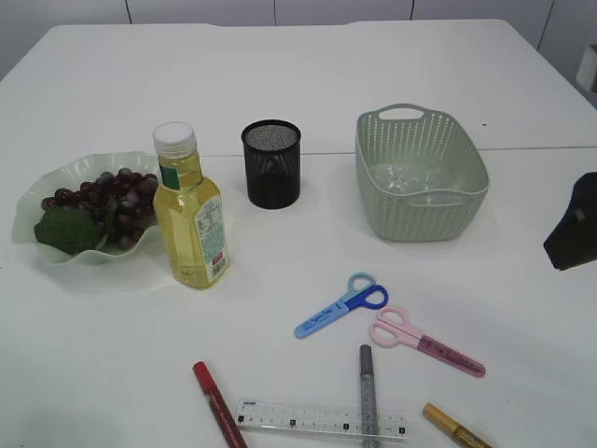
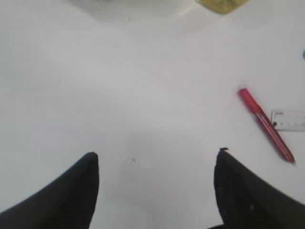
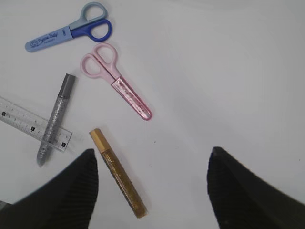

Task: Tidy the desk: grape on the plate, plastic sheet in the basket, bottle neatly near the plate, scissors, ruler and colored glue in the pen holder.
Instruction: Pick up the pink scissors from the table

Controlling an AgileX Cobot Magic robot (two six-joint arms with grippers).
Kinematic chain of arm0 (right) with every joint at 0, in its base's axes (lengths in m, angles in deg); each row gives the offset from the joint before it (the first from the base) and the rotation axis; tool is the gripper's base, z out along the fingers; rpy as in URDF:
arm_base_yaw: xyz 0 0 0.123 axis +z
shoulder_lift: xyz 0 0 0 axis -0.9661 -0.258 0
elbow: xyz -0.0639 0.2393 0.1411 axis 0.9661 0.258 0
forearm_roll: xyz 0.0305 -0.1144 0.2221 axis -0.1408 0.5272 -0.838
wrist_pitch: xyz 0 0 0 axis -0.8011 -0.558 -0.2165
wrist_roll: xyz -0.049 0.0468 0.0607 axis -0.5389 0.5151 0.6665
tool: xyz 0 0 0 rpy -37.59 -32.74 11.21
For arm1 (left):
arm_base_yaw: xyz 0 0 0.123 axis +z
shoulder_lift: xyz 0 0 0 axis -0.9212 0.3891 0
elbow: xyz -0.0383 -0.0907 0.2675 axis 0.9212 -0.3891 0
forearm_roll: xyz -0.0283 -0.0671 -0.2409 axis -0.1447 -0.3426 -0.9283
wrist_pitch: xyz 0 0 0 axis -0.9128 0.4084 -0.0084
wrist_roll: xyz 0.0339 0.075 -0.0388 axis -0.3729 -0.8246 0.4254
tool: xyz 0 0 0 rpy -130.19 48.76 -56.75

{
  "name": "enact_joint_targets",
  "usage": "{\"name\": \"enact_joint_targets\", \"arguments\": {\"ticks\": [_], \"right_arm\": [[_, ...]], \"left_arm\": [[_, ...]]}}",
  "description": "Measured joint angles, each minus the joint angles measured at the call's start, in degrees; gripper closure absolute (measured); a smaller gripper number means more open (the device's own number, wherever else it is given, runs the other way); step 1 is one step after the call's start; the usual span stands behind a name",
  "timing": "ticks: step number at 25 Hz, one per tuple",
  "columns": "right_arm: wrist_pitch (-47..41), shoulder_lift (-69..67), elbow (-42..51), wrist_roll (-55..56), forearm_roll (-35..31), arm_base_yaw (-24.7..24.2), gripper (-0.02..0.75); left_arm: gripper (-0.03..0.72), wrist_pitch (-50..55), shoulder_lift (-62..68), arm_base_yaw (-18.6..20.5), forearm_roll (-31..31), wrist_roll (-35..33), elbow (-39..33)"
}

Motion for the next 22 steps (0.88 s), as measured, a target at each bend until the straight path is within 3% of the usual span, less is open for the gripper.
{"name": "enact_joint_targets", "arguments": {"ticks": [7,22], "right_arm": [[-1.76,0.0,0.0,0.0,-2.3,0.0,0.214],[-3.1,0.0,-1.1,0.0,-2.78,0.0,0.214]], "left_arm": [[0.153,8.41,-0.92,0.0,0.0,0.0,1.66],[0.197,8.25,-6.77,0.0,-0.59,-0.2,1.66]]}}
